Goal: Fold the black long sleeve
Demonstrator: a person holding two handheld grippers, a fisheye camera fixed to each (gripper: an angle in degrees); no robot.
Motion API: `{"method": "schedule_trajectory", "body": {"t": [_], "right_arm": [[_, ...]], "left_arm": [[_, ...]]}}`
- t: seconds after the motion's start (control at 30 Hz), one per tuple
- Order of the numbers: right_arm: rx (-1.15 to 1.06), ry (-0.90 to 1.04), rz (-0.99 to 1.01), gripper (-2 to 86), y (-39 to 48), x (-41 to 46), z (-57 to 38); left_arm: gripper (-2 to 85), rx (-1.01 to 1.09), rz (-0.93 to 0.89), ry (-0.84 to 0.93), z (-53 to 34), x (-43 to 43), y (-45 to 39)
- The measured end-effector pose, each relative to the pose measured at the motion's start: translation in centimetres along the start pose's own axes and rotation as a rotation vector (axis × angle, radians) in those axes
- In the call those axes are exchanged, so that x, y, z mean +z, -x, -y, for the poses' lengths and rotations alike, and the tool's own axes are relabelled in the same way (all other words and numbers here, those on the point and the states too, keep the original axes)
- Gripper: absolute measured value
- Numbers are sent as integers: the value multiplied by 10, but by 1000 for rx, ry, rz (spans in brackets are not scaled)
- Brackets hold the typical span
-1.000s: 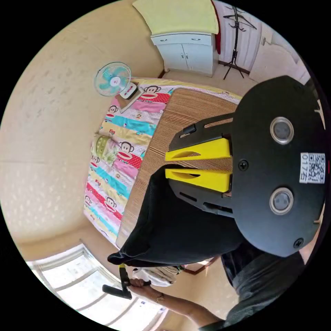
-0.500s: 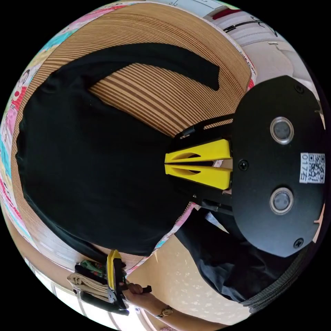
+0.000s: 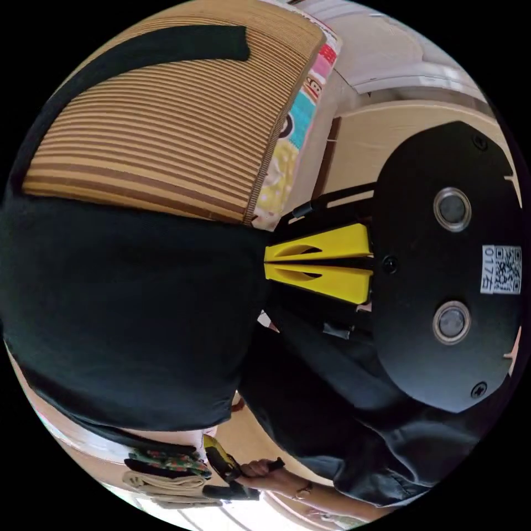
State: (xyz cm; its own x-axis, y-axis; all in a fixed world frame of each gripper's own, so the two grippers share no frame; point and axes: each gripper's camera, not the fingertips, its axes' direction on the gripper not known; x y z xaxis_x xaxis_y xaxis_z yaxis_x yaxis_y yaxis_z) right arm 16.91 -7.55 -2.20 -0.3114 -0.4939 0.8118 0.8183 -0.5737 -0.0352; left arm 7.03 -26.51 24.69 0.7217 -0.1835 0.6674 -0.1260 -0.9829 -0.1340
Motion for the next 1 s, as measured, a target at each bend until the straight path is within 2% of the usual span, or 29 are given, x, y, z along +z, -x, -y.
{"method": "schedule_trajectory", "body": {"t": [0.03,0.1,0.2,0.3,0.37,0.43,0.5,0.57,0.73,0.83,0.93,1.0], "right_arm": [[70,-26,115,3,-21,-12,-9],[172,-91,287,3,-51,-26,-26],[333,-230,514,3,-90,-43,-59],[467,-350,766,2,-114,-45,-94],[545,-457,909,2,-121,-46,-125],[598,-513,971,2,-122,-46,-146],[643,-566,1029,1,-120,-44,-164],[705,-616,1105,1,-118,-38,-185],[785,-673,1203,2,-116,-39,-211],[775,-724,1231,2,-121,-52,-222],[780,-769,1265,2,-128,-61,-231],[801,-810,1312,2,-133,-62,-237]], "left_arm": [[39,-49,-90,-62,2,-17,15],[59,-254,-458,-316,6,-73,83],[86,-495,-770,-553,16,-109,158],[108,-690,-926,-642,32,-116,210],[110,-813,-921,-640,37,-115,233],[98,-886,-907,-679,35,-117,248],[70,-946,-911,-630,36,-113,262],[56,-947,-899,-611,36,-113,268],[26,-894,-894,-701,30,-128,275],[17,-720,-818,-700,36,-157,259],[14,-413,-579,-718,40,-213,200],[14,-166,-410,-831,27,-258,127]]}}
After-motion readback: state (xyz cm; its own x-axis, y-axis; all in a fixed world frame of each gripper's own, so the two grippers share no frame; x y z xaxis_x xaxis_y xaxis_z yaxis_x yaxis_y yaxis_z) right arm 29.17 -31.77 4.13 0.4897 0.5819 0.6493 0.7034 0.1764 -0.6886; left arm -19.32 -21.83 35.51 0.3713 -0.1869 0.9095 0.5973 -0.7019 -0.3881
